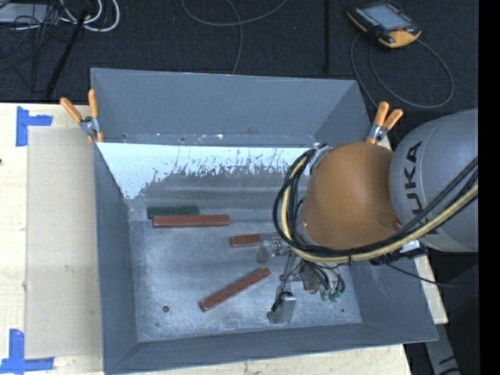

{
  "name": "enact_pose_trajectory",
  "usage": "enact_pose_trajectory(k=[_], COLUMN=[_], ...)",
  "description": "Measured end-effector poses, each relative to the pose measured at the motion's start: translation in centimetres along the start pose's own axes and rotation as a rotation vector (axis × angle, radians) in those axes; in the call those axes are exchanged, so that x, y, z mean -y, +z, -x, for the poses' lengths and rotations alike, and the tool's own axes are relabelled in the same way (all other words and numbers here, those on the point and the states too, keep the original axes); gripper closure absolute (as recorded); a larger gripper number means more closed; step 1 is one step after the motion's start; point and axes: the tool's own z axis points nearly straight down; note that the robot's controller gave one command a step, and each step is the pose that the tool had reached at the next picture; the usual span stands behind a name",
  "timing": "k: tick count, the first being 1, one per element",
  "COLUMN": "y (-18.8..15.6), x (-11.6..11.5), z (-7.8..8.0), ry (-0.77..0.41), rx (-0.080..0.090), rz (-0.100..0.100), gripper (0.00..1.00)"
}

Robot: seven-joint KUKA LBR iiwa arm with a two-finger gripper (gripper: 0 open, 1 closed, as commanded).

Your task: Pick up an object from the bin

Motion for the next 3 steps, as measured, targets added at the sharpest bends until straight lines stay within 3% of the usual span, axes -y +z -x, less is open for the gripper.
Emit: enact_pose_trajectory(k=[1,2,3], y=[3.6,7.8,11.4], x=[-1.6,-3.9,-4.0], z=[1.7,1.1,2.8], ry=[-0.080,-0.267,-0.405], rx=[0.005,0.001,0.001], rz=[0.000,0.000,0.001], gripper=[0.00,0.00,1.00])
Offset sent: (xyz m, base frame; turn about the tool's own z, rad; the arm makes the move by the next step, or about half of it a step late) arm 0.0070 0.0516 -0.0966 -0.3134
